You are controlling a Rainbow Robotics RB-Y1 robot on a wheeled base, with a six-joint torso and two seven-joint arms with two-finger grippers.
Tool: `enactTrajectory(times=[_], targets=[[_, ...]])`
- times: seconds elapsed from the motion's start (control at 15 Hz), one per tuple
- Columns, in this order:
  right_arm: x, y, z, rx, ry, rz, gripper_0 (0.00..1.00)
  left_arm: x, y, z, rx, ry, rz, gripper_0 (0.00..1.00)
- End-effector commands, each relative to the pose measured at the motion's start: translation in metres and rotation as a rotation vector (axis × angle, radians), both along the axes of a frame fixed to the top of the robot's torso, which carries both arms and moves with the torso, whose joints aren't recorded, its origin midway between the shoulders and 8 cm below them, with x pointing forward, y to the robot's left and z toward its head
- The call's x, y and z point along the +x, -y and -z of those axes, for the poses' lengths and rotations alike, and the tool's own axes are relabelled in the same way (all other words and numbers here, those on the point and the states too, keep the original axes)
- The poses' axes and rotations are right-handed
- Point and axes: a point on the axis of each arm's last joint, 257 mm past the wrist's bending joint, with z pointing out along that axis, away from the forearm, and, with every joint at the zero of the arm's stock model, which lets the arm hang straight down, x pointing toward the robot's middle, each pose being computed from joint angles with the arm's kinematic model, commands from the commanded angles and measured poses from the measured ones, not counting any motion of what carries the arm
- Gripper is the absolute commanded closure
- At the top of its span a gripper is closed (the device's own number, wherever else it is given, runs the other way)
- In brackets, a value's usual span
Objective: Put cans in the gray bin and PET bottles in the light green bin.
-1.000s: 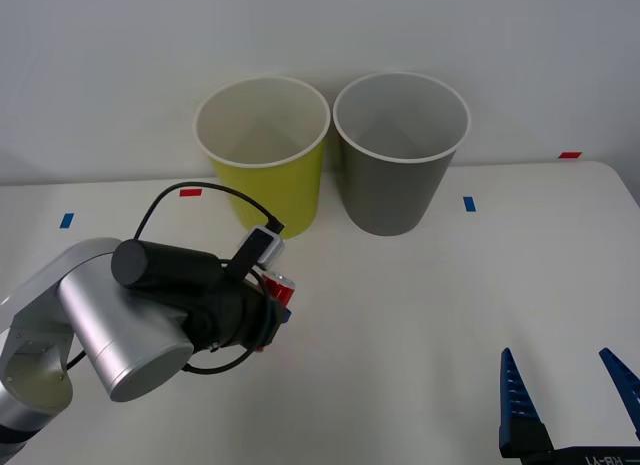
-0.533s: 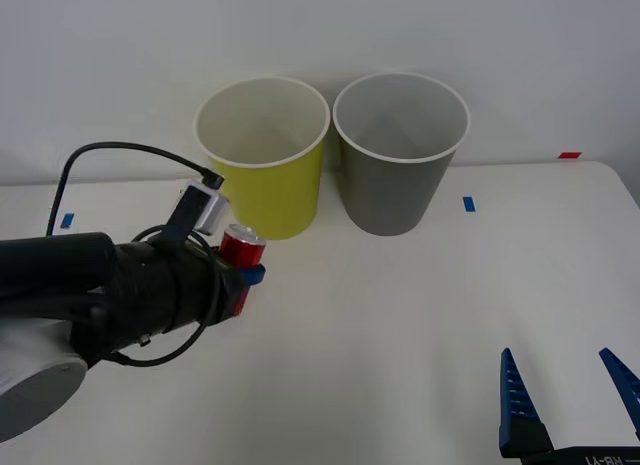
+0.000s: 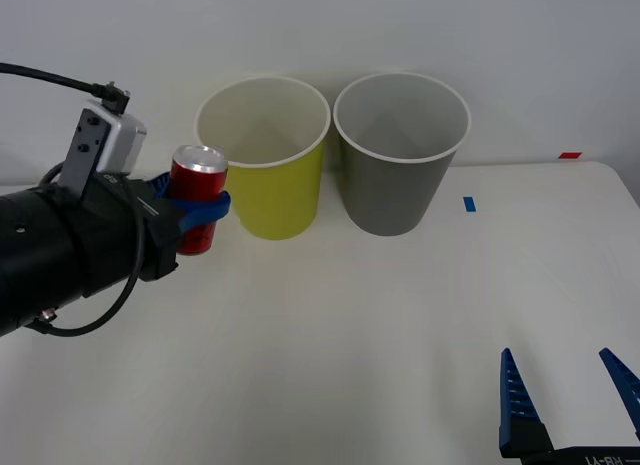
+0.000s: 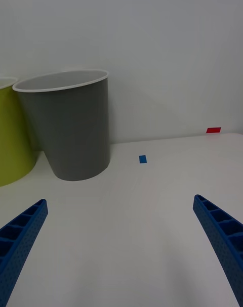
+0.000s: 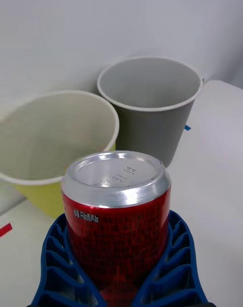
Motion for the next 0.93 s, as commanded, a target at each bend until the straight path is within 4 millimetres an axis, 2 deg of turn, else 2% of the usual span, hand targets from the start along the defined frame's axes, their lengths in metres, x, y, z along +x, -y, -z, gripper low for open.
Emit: enactTrajectory(times=[0.07,0.13,0.4,0.47,0.73,0.93], targets=[[0.000,0.000,0.000,0.000,0.000,0.000,0.00,0.005,-0.008,-0.015,-0.088,0.022,-0.043,1.00],[0.000,0.000,0.000,0.000,0.000,0.000,0.00,0.005,-0.013,-0.016,-0.127,0.025,-0.063,1.00],[0.000,0.000,0.000,0.000,0.000,0.000,0.00,0.003,-0.031,0.001,-0.202,-0.029,-0.132,1.00],[0.000,0.000,0.000,0.000,0.000,0.000,0.00,0.004,-0.034,-0.002,-0.220,-0.024,-0.144,1.00],[0.000,0.000,0.000,0.000,0.000,0.000,0.00,0.014,-0.044,-0.032,-0.215,0.058,-0.162,1.00],[0.000,0.000,0.000,0.000,0.000,0.000,0.00,0.017,-0.040,-0.054,-0.178,0.114,-0.136,1.00]])
